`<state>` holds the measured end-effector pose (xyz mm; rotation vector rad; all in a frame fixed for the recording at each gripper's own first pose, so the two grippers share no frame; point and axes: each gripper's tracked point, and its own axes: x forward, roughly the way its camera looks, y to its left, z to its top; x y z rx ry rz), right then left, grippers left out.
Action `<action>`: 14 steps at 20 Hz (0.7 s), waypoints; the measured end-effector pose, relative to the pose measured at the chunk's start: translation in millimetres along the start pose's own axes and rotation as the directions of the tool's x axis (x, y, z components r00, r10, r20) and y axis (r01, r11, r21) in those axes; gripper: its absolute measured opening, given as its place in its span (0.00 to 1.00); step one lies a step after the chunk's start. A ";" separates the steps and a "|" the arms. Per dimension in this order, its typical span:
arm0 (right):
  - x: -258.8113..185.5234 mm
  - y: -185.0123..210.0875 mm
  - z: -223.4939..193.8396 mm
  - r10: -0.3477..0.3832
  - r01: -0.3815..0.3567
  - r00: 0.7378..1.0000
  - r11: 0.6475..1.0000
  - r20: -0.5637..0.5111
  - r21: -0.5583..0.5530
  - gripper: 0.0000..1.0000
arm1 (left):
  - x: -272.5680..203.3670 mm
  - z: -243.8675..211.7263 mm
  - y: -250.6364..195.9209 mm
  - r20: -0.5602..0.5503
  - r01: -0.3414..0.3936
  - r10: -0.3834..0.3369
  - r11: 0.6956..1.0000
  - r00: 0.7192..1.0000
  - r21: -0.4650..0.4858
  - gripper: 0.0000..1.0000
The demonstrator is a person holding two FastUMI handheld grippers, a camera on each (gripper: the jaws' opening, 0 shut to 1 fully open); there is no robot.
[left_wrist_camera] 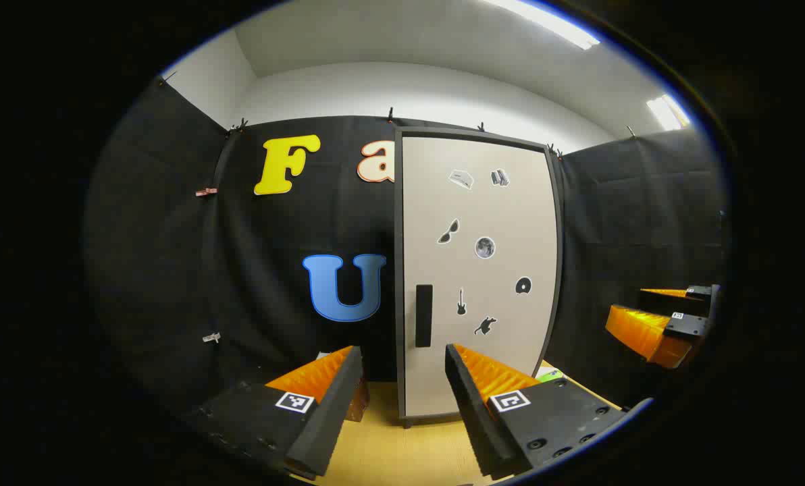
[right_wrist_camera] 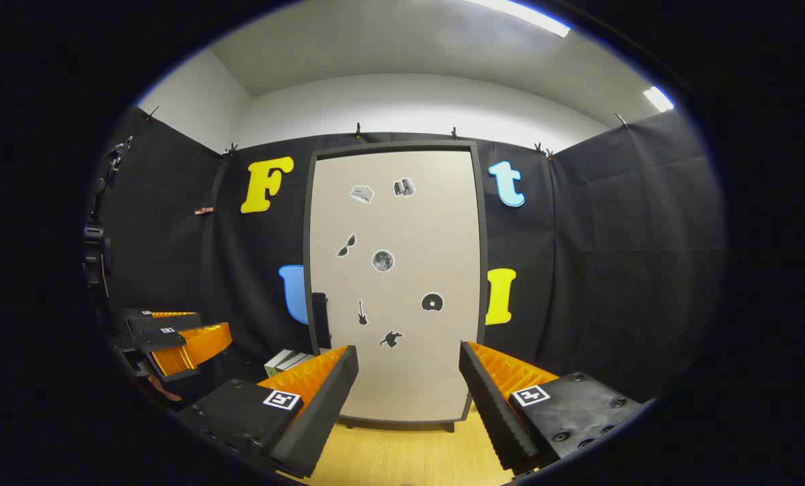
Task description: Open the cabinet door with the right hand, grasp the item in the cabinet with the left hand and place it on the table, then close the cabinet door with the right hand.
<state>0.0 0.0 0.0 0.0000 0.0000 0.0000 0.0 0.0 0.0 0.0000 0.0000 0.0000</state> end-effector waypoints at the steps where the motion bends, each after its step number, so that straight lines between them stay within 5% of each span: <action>1: 0.4 -0.8 -1.5 -0.004 0.004 1.000 1.000 -0.006 -0.001 0.97 | -0.1 -1.1 -1.0 0.000 0.004 -0.004 1.000 1.000 -0.005 0.80; 14: -0.2 14.9 -1.2 0.003 -0.003 1.000 1.000 -0.006 -0.015 0.97 | -8.0 4.4 -6.5 0.037 0.101 -0.099 0.993 0.994 -0.057 0.87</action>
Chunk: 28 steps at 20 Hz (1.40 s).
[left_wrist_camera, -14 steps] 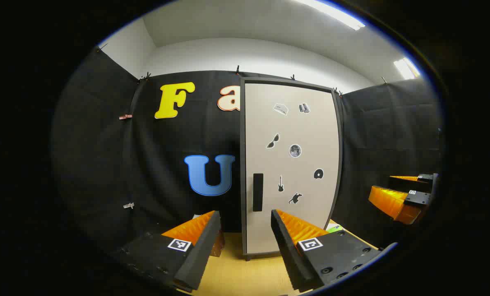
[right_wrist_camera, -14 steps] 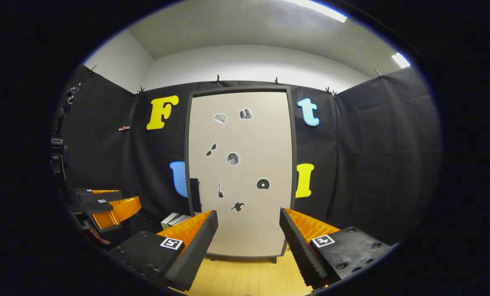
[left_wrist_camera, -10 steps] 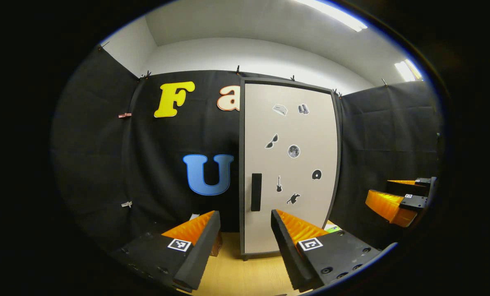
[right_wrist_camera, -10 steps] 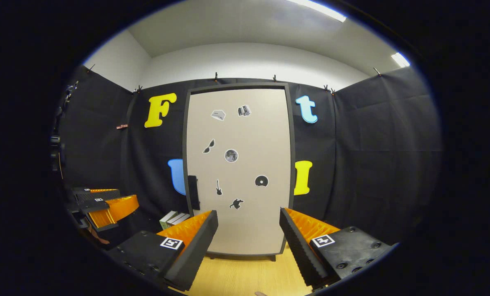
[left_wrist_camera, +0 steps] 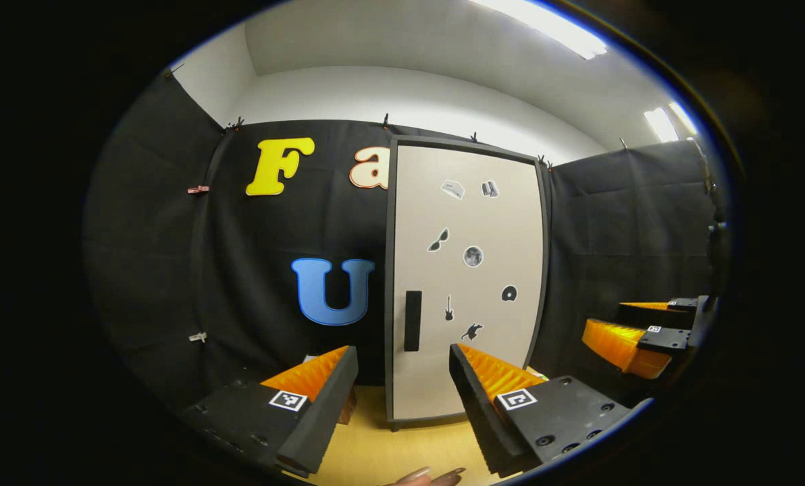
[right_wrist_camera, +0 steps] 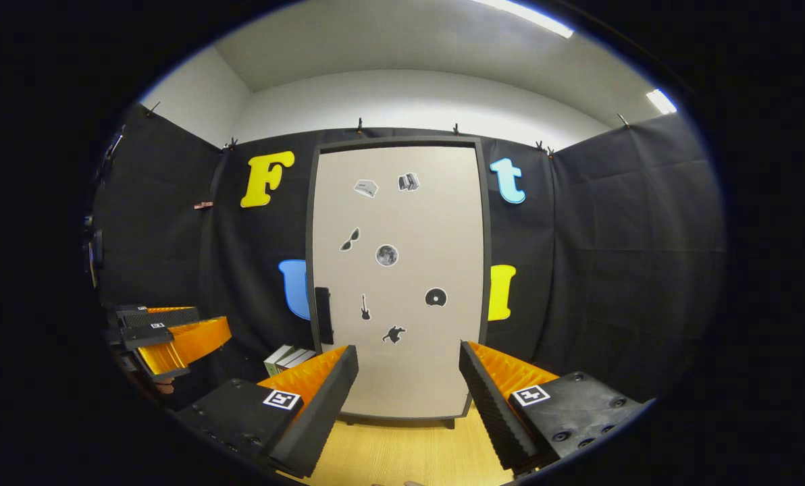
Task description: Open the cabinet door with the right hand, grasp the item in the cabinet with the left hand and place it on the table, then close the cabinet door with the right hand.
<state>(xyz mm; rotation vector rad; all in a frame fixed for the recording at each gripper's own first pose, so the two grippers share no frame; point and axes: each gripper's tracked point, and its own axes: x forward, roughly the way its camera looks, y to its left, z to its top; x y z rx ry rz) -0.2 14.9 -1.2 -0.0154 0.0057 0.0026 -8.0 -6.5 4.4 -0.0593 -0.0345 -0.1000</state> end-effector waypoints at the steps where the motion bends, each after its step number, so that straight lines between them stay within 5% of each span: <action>1: 0.1 0.4 0.0 -0.001 0.001 1.000 1.000 0.001 -0.003 0.97 | -1.4 1.2 0.3 0.003 0.014 -0.014 1.000 1.000 -0.015 0.87; 15: 36.4 61.9 -6.5 0.060 -0.060 0.998 0.998 0.011 0.006 0.97 | -9.7 -2.0 51.0 0.003 -0.024 0.024 1.000 1.000 0.010 0.88; 28: 134.7 162.3 -37.1 0.164 -0.164 0.986 0.986 0.007 0.025 0.97 | -16.7 -9.2 133.6 -0.010 -0.121 0.121 0.993 0.993 0.002 0.88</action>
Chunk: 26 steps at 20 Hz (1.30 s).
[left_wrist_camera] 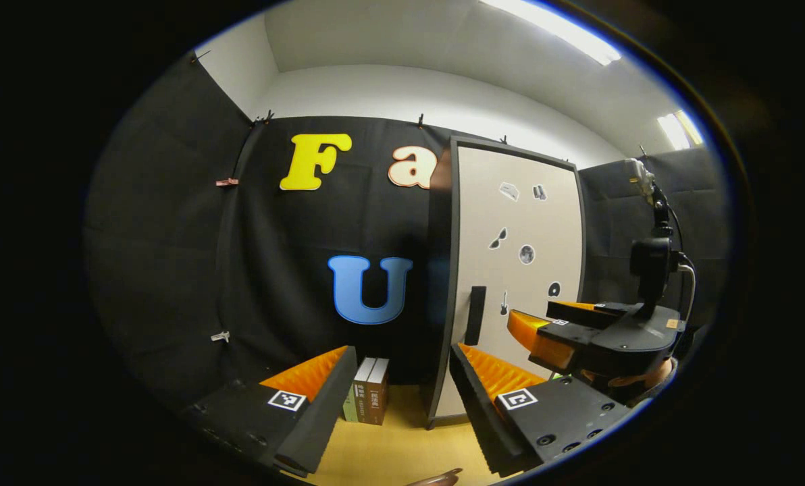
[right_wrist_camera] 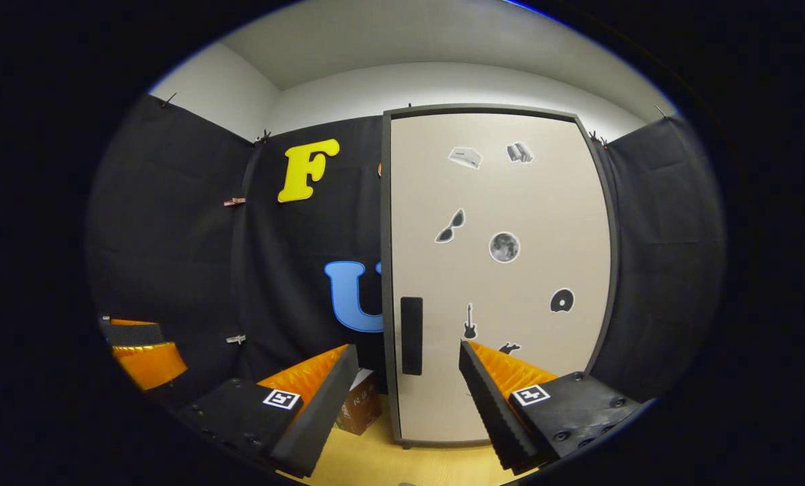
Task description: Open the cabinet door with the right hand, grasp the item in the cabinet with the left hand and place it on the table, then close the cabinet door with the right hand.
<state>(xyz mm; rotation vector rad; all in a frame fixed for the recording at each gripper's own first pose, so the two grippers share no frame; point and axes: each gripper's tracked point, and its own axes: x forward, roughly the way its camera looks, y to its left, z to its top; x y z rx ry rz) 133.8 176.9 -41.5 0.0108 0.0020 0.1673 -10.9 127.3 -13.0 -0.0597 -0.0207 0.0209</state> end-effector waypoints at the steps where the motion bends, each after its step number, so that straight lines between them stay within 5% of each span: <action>1: 9.4 1.9 -4.3 -0.004 0.004 1.000 1.000 -0.001 -0.005 0.97 | 0.0 -1.3 5.3 -0.002 -0.007 0.007 1.000 1.000 -0.013 0.88; 7: 58.3 3.6 -21.4 -0.032 0.035 0.999 0.996 0.029 -0.078 0.97 | -6.3 -3.4 34.3 -0.001 -0.066 0.066 0.998 0.998 0.002 0.88; 14: 110.6 -6.5 -37.7 -0.113 0.115 0.993 0.991 0.032 -0.071 0.84 | -13.0 -11.1 61.3 -0.022 -0.118 0.118 0.993 0.993 -0.006 0.88; 18: 129.4 -8.0 -46.4 -0.140 0.142 0.990 0.985 0.029 -0.102 0.61 | -18.0 -11.6 79.8 -0.018 -0.163 0.163 0.987 0.986 -0.012 0.88; 21: 138.8 -15.2 -54.2 -0.187 0.187 0.982 0.975 0.016 -0.121 0.61 | -20.2 -16.2 89.4 -0.029 -0.182 0.181 0.983 0.983 -0.031 0.88; 22: 141.4 -15.4 -51.9 -0.199 0.200 0.980 0.973 0.020 -0.113 0.41 | -21.6 -17.9 92.7 -0.033 -0.190 0.189 0.981 0.981 -0.030 0.88; 25: 140.7 -17.0 -50.5 -0.217 0.218 0.976 0.973 0.020 -0.076 0.46 | -26.9 -22.1 101.8 -0.043 -0.215 0.213 0.976 0.976 -0.029 0.88; 26: 142.7 -17.3 -51.0 -0.220 0.221 0.975 0.973 0.020 -0.070 0.36 | -28.8 -22.2 103.5 -0.046 -0.219 0.218 0.975 0.975 -0.032 0.88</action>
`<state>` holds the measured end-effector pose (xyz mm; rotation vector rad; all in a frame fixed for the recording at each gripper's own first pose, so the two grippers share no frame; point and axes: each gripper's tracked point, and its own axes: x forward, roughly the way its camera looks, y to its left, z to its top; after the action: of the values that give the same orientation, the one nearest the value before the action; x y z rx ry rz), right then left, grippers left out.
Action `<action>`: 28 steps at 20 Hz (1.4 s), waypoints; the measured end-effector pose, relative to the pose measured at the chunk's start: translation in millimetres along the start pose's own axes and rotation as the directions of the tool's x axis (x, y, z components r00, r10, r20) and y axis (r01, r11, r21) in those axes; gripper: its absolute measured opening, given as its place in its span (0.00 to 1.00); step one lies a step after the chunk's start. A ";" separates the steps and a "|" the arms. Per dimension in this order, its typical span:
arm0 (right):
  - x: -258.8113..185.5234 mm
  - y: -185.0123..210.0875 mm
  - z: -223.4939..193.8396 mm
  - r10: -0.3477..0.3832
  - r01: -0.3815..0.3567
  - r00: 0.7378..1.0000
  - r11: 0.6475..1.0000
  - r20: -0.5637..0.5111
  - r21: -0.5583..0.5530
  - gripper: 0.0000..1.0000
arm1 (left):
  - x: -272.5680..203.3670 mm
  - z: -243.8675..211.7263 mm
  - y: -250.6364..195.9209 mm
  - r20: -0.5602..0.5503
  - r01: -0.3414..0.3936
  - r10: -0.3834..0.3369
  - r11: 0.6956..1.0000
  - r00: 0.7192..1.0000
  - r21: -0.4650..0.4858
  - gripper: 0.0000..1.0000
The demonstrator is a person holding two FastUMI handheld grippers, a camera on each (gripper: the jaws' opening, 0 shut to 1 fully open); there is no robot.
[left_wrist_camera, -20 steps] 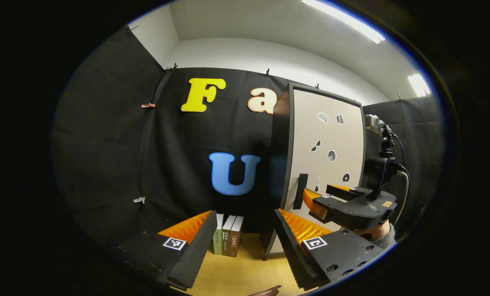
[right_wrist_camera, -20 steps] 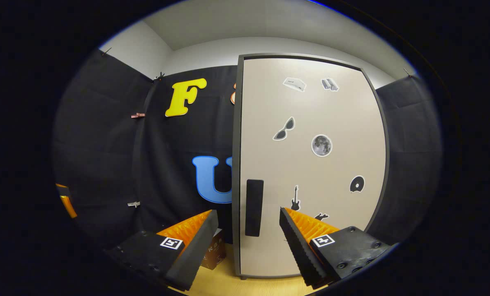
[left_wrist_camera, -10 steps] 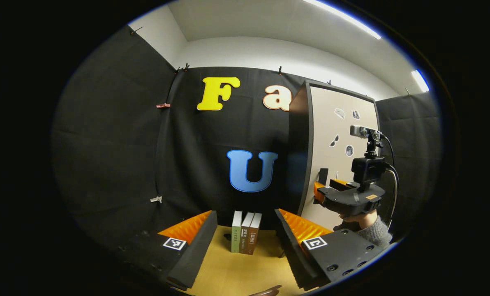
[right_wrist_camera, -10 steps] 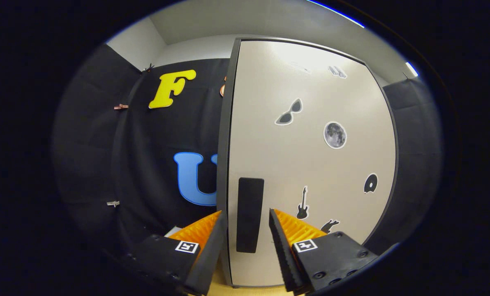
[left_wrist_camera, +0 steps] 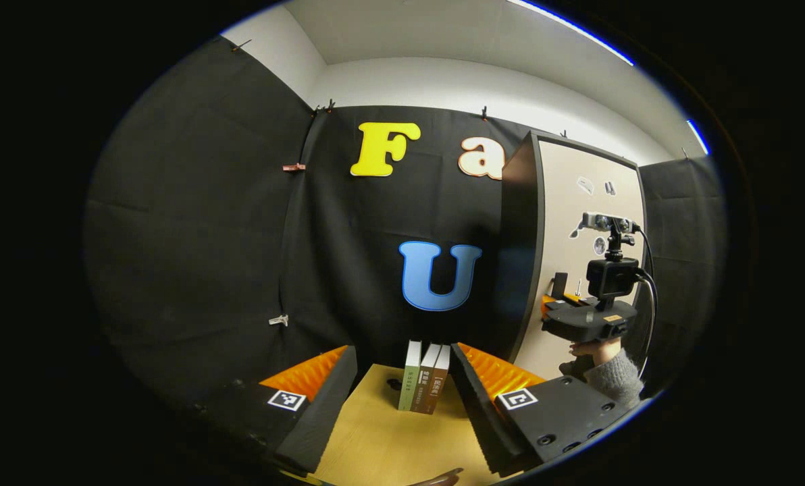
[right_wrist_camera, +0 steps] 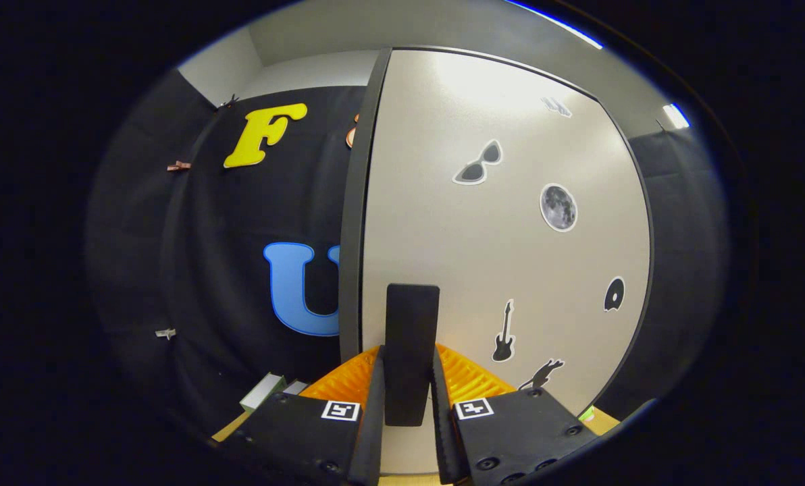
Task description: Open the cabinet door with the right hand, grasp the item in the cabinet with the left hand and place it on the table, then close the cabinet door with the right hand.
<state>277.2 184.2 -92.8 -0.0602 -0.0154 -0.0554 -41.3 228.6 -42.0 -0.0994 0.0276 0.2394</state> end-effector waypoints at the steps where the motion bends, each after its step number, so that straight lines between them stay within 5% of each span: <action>1: -0.6 -1.0 0.2 -0.003 0.003 1.000 1.000 0.000 0.003 0.36 | -2.6 -1.6 1.6 -0.001 -0.003 0.003 1.000 1.000 -0.004 0.88; 4: -0.4 0.1 -0.9 0.008 -0.008 1.000 1.000 -0.004 -0.021 0.21 | -10.3 -1.1 7.5 0.000 -0.015 0.015 1.000 1.000 -0.007 0.88; 13: -47.6 -2.8 2.8 0.120 -0.120 0.992 0.993 -0.047 -0.008 0.21 | -35.8 0.3 5.0 0.010 -0.021 0.020 1.000 1.000 0.013 0.88; 28: -140.5 -53.5 11.7 0.189 -0.188 0.981 0.982 -0.046 0.025 0.21 | -62.4 -1.5 -62.4 0.014 0.137 -0.137 0.990 0.990 0.043 0.88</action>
<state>133.8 139.3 -80.3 -0.0395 0.0380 0.1331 -87.0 153.5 -35.1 -0.0574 0.0090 0.1022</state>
